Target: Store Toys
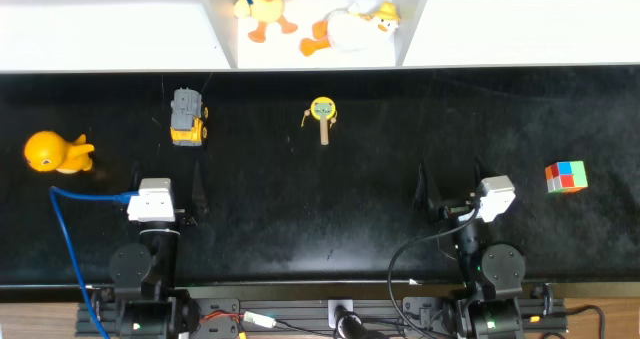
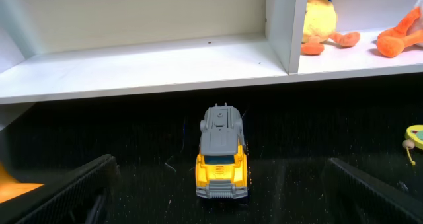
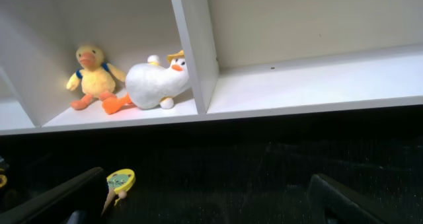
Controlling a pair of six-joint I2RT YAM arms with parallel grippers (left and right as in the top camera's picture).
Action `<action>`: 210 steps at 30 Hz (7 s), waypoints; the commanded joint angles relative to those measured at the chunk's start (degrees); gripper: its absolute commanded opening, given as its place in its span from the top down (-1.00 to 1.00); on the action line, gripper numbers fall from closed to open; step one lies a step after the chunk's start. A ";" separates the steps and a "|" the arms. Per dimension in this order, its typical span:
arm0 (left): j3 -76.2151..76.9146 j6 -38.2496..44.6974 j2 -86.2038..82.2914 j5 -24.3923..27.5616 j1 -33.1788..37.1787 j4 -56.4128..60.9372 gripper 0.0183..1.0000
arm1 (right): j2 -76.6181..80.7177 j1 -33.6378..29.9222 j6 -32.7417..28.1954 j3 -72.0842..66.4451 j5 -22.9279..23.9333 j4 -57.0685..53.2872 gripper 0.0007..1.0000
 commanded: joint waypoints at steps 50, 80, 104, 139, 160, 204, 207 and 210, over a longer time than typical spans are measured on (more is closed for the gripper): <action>12.83 -6.78 0.98 4.57 0.13 -9.33 -0.99 | -0.52 0.28 -0.33 -0.76 -0.39 0.28 -0.99; 79.93 -6.34 59.45 -8.24 29.44 -49.00 -0.99 | -0.52 0.28 -0.33 -0.76 -0.39 0.28 -0.99; 69.66 15.65 78.64 10.60 42.40 -38.80 -0.99 | -0.52 0.28 -0.33 -0.76 -0.39 0.28 -0.99; 49.94 35.91 80.11 27.69 51.28 -19.39 -0.89 | -0.52 0.28 -0.33 -0.76 -0.42 0.28 -1.00; 49.96 35.43 83.71 32.37 51.28 -16.46 0.37 | -0.52 0.28 -0.33 -0.76 -0.39 0.28 -0.99; 59.89 6.67 83.17 29.40 35.78 4.07 0.96 | -0.52 0.28 -0.33 -0.76 -0.42 0.28 -0.99; 62.90 6.60 85.83 27.74 34.10 3.82 0.96 | -0.52 0.28 -0.33 -0.76 -0.39 0.28 -0.99; 65.72 5.70 88.37 25.75 32.54 3.30 0.96 | -0.52 0.28 -0.33 -0.76 -0.39 0.28 -0.99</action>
